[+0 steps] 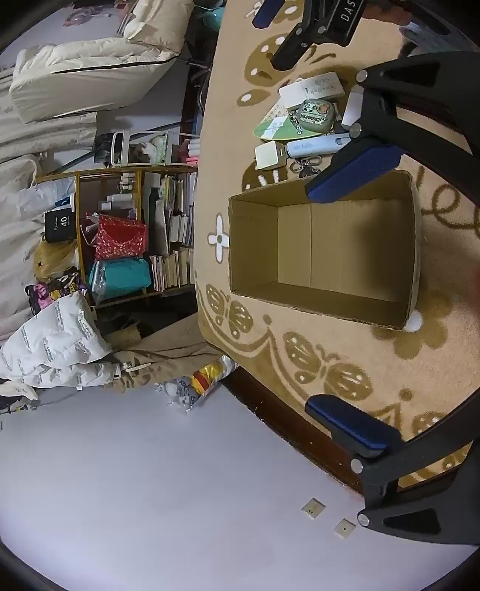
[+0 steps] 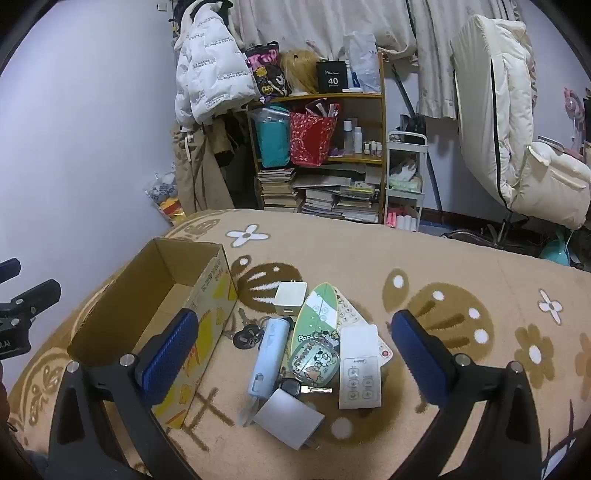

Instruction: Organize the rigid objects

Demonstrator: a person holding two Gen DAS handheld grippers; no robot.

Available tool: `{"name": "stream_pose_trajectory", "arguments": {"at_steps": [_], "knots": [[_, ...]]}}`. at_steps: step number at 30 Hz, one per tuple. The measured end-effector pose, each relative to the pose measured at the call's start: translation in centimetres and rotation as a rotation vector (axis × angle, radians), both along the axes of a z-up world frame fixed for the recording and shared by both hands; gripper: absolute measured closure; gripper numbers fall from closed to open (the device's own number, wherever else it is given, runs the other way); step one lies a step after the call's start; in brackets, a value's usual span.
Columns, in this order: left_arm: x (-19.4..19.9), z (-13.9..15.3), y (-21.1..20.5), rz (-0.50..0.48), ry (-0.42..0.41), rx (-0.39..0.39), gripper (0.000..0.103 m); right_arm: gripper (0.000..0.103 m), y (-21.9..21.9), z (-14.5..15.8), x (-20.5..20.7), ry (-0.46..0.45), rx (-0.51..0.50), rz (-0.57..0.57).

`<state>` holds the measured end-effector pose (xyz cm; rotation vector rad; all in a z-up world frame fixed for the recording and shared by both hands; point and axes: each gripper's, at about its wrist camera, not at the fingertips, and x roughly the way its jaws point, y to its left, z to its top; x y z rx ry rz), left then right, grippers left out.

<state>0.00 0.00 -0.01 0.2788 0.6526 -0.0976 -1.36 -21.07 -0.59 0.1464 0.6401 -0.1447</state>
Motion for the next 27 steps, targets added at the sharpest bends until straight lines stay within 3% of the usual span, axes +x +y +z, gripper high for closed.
{"name": "stream_pose_trajectory", "arguments": {"at_steps": [15,27], "knots": [[0.5,-0.1,1.0,0.029,0.03,-0.059,0.0,0.0,-0.1,-0.4,0.2,0.012,0.005,-0.006],[0.5,-0.2,0.9,0.021,0.029,-0.035,0.0,0.0,0.0,-0.8,0.1,0.023,-0.002,-0.007]]}}
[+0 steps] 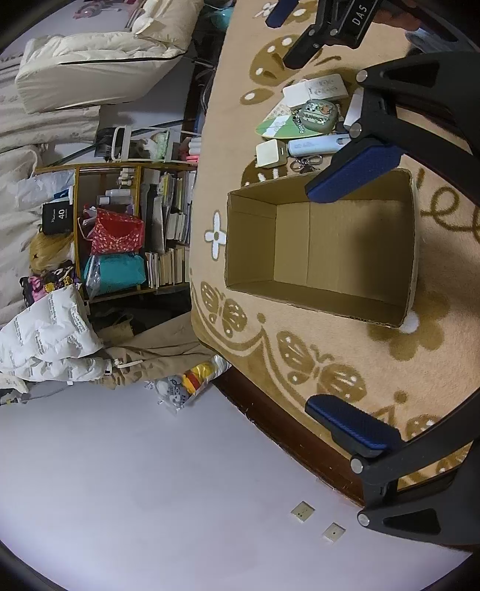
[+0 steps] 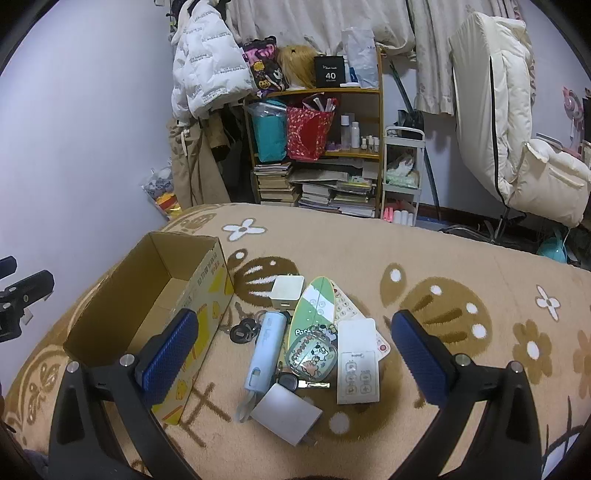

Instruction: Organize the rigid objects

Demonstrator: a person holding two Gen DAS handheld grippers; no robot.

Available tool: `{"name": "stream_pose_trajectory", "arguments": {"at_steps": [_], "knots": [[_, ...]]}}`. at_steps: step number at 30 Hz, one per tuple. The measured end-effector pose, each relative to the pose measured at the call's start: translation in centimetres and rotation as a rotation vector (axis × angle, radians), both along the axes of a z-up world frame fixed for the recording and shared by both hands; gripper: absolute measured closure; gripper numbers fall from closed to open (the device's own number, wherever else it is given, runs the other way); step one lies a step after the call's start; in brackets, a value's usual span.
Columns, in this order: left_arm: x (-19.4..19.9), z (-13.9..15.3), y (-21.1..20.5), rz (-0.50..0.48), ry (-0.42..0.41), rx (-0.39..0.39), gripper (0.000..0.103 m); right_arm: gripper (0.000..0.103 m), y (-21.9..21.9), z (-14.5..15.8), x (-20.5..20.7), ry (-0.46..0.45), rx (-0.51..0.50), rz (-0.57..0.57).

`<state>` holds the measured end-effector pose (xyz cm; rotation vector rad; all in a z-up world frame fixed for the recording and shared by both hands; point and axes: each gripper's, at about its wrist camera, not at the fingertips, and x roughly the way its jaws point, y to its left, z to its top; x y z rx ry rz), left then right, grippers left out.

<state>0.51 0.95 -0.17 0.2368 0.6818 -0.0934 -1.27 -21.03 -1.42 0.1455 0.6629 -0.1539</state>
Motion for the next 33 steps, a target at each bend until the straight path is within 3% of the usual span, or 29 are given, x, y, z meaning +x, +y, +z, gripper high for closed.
{"name": "stream_pose_trajectory", "arguments": {"at_steps": [33], "knots": [[-0.3,0.1,-0.6,-0.022,0.007,0.023,0.0,0.0,0.3,-1.0,-0.4,0.023,-0.024,0.008]]}}
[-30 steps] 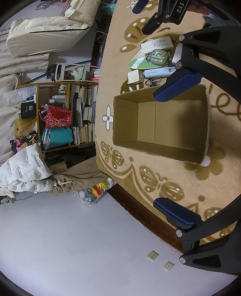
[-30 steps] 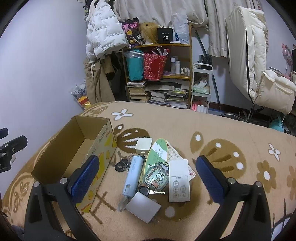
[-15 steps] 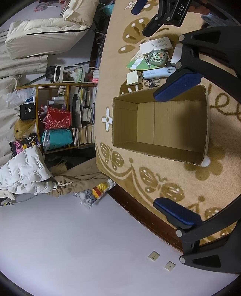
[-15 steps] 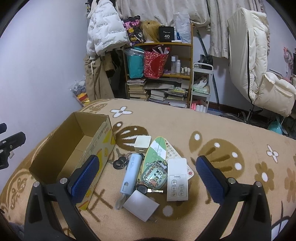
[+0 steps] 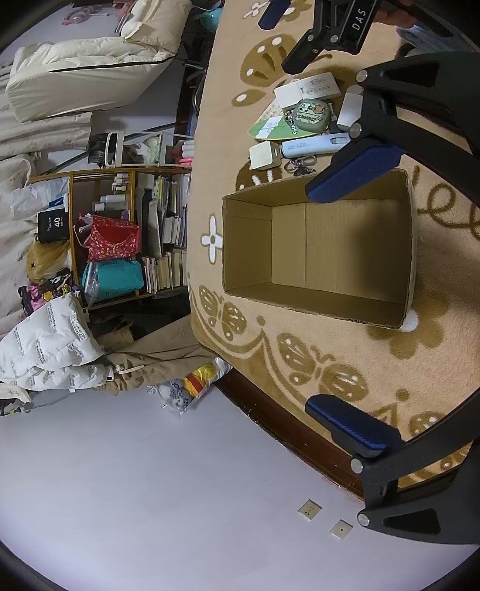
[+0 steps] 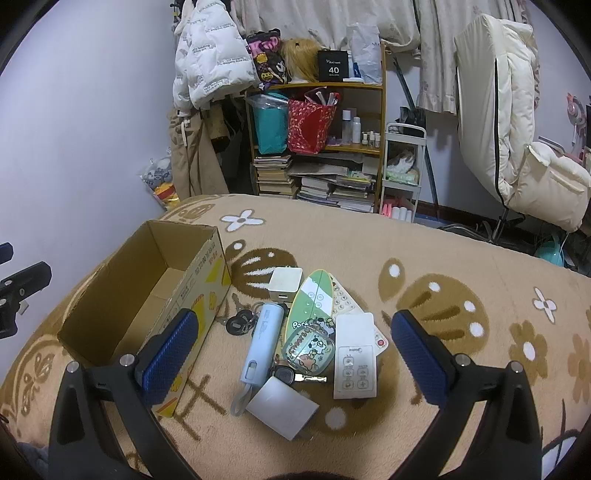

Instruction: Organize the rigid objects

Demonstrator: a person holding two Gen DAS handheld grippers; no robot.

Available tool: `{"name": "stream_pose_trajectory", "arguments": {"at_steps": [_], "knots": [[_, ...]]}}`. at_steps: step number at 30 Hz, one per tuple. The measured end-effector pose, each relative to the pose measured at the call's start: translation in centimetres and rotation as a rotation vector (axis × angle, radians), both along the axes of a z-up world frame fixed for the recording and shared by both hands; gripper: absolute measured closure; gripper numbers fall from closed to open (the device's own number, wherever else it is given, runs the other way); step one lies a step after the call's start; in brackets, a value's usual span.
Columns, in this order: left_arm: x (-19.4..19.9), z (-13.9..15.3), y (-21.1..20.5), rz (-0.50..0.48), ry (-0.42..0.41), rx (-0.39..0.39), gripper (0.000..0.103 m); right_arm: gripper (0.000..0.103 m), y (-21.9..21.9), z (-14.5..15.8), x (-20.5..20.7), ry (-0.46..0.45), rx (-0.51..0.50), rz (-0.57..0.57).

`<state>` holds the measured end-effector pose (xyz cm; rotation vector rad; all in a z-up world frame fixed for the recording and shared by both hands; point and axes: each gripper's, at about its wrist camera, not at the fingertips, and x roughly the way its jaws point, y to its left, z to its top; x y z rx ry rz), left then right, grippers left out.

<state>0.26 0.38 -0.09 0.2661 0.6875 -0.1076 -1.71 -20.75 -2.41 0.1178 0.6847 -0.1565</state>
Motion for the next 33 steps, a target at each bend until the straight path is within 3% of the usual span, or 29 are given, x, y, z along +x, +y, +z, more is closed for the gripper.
{"name": "stream_pose_trajectory", "arguments": {"at_steps": [33], "knots": [[0.24,-0.2,-0.34,-0.018,0.014,0.025,0.0,0.0,0.02,0.11,0.21,0.008,0.001,-0.001]]}}
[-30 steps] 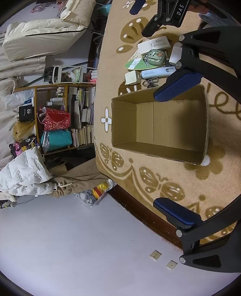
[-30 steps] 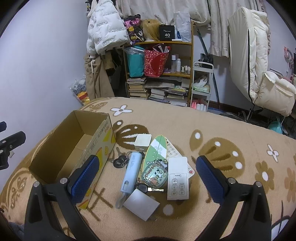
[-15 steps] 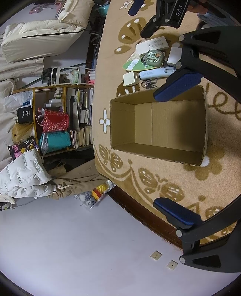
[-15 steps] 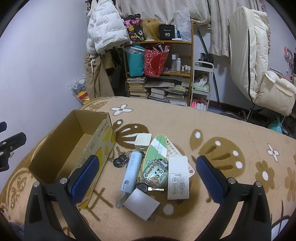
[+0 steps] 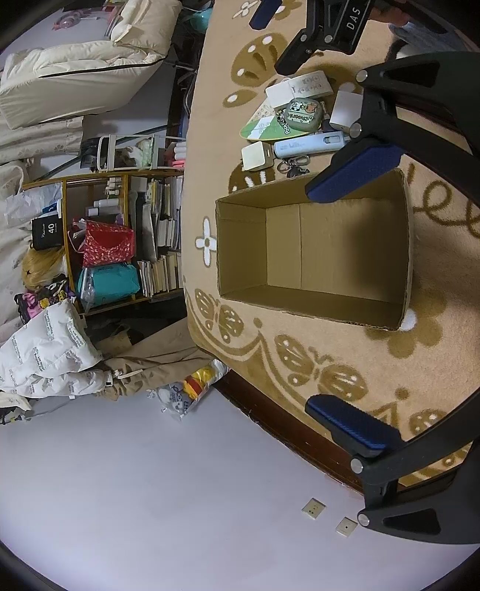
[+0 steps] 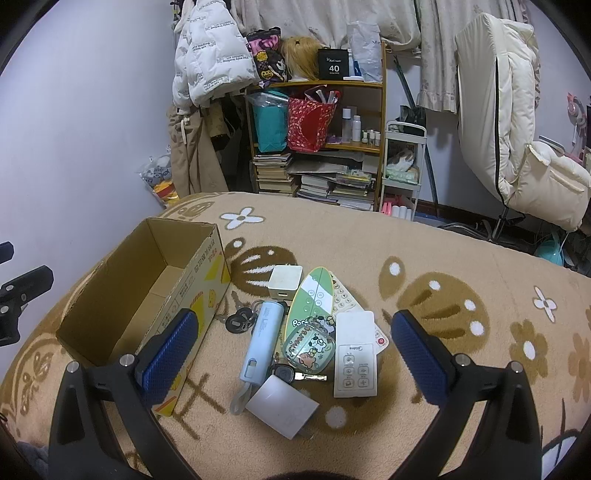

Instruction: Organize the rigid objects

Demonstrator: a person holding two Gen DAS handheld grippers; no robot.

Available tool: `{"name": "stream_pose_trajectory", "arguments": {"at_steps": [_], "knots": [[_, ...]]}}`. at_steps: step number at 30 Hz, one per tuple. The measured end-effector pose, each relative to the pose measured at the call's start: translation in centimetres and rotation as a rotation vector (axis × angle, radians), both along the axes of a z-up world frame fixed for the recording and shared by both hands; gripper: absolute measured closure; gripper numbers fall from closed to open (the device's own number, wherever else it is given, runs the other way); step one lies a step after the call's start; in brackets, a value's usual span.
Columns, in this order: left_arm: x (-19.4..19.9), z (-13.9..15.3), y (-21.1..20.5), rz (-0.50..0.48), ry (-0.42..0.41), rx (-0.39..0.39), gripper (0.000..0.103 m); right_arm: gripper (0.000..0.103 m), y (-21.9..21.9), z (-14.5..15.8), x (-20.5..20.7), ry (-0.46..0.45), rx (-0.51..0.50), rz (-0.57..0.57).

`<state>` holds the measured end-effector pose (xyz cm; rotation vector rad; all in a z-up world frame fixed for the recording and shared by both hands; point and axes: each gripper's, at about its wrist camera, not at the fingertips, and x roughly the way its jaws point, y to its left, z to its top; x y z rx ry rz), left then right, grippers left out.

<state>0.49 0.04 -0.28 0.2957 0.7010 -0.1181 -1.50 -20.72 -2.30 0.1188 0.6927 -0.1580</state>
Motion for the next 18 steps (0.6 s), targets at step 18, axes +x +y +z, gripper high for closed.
{"name": "stream_pose_trajectory", "arguments": {"at_steps": [18], "knots": [[2.2,-1.2,0.7,0.038,0.076,0.011,0.0,0.0,0.0,-1.6,-0.5,0.03,0.01,-0.003]]}}
